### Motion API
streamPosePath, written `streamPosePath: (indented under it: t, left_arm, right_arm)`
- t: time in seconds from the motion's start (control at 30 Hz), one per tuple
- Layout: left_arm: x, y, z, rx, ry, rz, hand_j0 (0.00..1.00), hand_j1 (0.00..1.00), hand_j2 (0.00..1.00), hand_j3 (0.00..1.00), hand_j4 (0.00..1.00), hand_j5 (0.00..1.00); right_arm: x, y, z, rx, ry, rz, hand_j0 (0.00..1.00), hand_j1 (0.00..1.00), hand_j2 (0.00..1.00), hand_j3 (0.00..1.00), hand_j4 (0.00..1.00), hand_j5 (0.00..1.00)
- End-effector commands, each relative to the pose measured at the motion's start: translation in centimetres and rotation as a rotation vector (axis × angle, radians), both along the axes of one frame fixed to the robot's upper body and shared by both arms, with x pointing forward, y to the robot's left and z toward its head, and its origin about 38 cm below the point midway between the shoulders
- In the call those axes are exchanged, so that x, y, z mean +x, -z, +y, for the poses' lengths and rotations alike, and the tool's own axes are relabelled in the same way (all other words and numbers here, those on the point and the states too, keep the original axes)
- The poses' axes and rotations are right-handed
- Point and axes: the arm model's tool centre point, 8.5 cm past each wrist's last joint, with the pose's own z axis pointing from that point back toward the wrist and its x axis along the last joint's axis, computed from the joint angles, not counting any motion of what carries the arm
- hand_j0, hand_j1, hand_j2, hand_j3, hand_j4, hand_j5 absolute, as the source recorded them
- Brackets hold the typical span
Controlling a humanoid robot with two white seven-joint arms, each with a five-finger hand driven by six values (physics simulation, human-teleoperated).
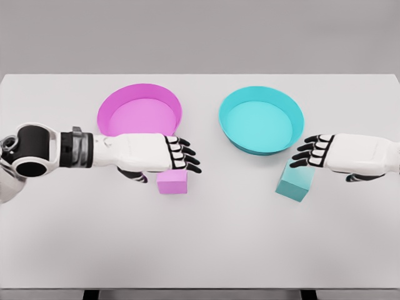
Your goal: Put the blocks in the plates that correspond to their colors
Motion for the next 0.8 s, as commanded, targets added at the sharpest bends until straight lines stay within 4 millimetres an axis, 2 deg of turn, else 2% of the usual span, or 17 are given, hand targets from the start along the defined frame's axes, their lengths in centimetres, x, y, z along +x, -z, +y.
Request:
streamPosePath:
  t: [0.0,0.17,0.23,0.37,0.43,0.5,0.7,0.77]
  left_arm:
    - [-0.2,0.4,-0.6,-0.003,0.012,0.009,1.00,1.00,1.00,1.00,1.00,1.00]
    - [-0.4,0.7,-1.4,0.004,0.031,0.009,1.00,1.00,1.00,1.00,1.00,1.00]
    - [-0.2,0.9,-1.2,0.008,0.025,0.012,1.00,1.00,1.00,1.00,1.00,1.00]
    - [0.3,1.3,-0.7,0.015,0.004,0.022,0.99,0.99,0.99,0.99,0.99,0.99]
    - [0.3,1.2,-0.7,0.017,0.004,0.021,0.94,0.94,0.94,0.94,0.94,0.94]
    - [0.3,1.3,-0.7,0.018,0.003,0.024,0.89,0.89,0.89,0.89,0.89,0.89]
    - [0.0,1.8,-1.0,0.023,0.013,0.035,0.88,0.88,0.88,0.88,0.88,0.88]
    - [0.0,1.8,-1.0,0.022,0.014,0.035,0.88,0.88,0.88,0.88,0.88,0.88]
  right_arm:
    - [0.1,0.2,0.9,0.015,-0.018,0.006,1.00,1.00,1.00,1.00,1.00,1.00]
    - [0.4,0.0,1.5,0.028,-0.029,0.000,1.00,1.00,1.00,1.00,1.00,1.00]
    - [0.5,0.2,1.8,0.033,-0.034,0.004,1.00,1.00,1.00,1.00,1.00,1.00]
    - [0.8,0.3,1.2,0.032,-0.011,0.011,1.00,1.00,1.00,1.00,1.00,1.00]
    - [1.4,1.0,1.5,0.037,-0.007,0.021,1.00,1.00,1.00,1.00,1.00,1.00]
    - [2.1,2.5,1.9,0.028,-0.002,0.055,1.00,1.00,1.00,1.00,1.00,1.00]
    - [2.0,2.7,2.1,0.029,-0.007,0.058,1.00,1.00,1.00,1.00,1.00,1.00]
    - [1.9,3.3,2.8,0.014,-0.024,0.079,1.00,1.00,1.00,1.00,1.00,1.00]
